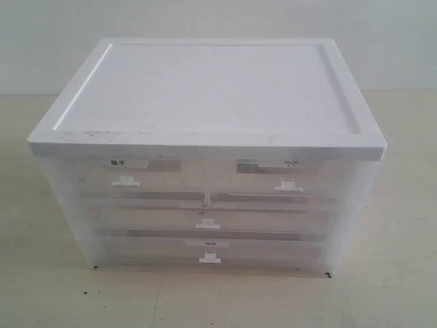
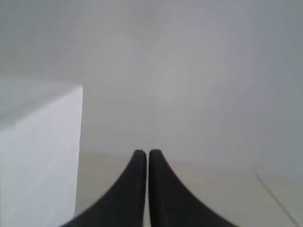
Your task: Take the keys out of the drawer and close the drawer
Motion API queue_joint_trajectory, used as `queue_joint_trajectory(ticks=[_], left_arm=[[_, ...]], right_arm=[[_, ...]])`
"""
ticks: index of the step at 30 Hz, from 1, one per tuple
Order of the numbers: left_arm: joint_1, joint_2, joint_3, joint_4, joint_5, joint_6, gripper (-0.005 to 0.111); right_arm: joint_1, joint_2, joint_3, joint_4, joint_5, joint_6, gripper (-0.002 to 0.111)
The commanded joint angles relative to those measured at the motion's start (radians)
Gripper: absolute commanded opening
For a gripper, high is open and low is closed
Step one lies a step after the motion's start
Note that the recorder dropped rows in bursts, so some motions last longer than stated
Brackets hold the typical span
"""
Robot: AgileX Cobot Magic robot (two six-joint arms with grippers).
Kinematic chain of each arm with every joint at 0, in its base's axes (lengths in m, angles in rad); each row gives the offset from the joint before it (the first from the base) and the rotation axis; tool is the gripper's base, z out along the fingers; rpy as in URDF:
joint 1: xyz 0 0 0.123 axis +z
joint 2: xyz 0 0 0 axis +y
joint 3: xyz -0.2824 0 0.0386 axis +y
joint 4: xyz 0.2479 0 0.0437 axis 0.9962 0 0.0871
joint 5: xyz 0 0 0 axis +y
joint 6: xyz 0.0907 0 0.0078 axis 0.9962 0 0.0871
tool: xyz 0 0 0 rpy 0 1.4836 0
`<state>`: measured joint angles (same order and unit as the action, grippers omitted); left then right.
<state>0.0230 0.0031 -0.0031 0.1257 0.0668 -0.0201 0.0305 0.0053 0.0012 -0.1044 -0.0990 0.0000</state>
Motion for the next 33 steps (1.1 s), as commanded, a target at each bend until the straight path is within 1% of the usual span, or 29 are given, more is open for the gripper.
queue_joint_trajectory(ticks=[1, 2, 5, 7, 9, 11, 12, 15, 17, 18, 20, 21, 22, 23, 25, 29, 33], left_arm=[[0.004, -0.003, 0.003, -0.048, -0.263, -0.098, 0.005], [0.004, -0.003, 0.003, -0.048, -0.336, -0.155, 0.005], [0.004, -0.003, 0.003, -0.048, -0.431, -0.356, 0.005], [0.004, -0.003, 0.003, -0.048, -0.468, -0.49, 0.005], [0.004, -0.003, 0.003, -0.037, -0.465, -0.632, 0.005], [0.004, -0.003, 0.003, 0.036, -0.46, -0.796, 0.005], [0.004, -0.003, 0.003, 0.105, -0.47, -0.871, 0.005], [0.004, -0.003, 0.002, 0.39, -0.524, -1.107, 0.005], [0.004, 0.001, -0.038, 0.598, -0.562, -1.286, 0.005], [0.004, 0.028, -0.071, 0.737, -0.583, -1.4, 0.005], [0.004, 0.077, -0.122, 0.919, -0.63, -1.505, 0.005], [0.004, 0.12, -0.149, 0.994, -0.657, -1.545, 0.005], [0.004, 0.152, -0.173, 1.049, -0.673, -1.558, 0.005], [0.004, 0.194, -0.192, 1.077, -0.691, -1.56, 0.005], [0.004, 0.281, -0.215, 1.087, -0.712, -1.542, 0.005], [0.004, 0.44, -0.231, 1.083, -0.778, -1.344, 0.005], [0.004, 0.601, -0.231, 1.093, -0.883, -1.252, 0.005]], right_arm=[[-0.002, -0.005, -0.001, 0.005, -0.299, 0.077, 0.0], [-0.002, -0.005, -0.001, 0.013, -0.369, 0.109, 0.0], [-0.002, -0.005, -0.001, 0.013, -0.515, 0.332, 0.0], [-0.002, -0.005, -0.001, 0.013, -0.542, 0.472, 0.0], [-0.002, -0.005, -0.001, 0.006, -0.537, 0.511, 0.0], [-0.002, -0.005, -0.024, -0.03, -0.477, 0.566, 0.0], [-0.002, -0.005, -0.044, -0.058, -0.419, 0.599, 0.0], [0.0, 0.003, -0.143, -0.184, -0.264, 0.713, 0.0], [0.002, 0.059, -0.212, -0.316, -0.2, 0.818, 0.0], [0.002, 0.094, -0.24, -0.414, -0.196, 0.898, 0.0], [0.002, 0.169, -0.285, -0.629, -0.221, 1.096, 0.0], [0.002, 0.216, -0.305, -0.766, -0.26, 1.22, 0.0], [0.002, 0.27, -0.326, -0.891, -0.31, 1.334, 0.0], [0.002, 0.315, -0.343, -1.001, -0.366, 1.409, 0.0], [0.002, 0.437, -0.388, -1.142, -0.467, 1.505, 0.0], [0.002, 0.669, -0.453, -1.158, -0.549, 1.475, 0.0], [0.002, 0.889, -0.508, -1.127, -0.605, 1.403, 0.0]])
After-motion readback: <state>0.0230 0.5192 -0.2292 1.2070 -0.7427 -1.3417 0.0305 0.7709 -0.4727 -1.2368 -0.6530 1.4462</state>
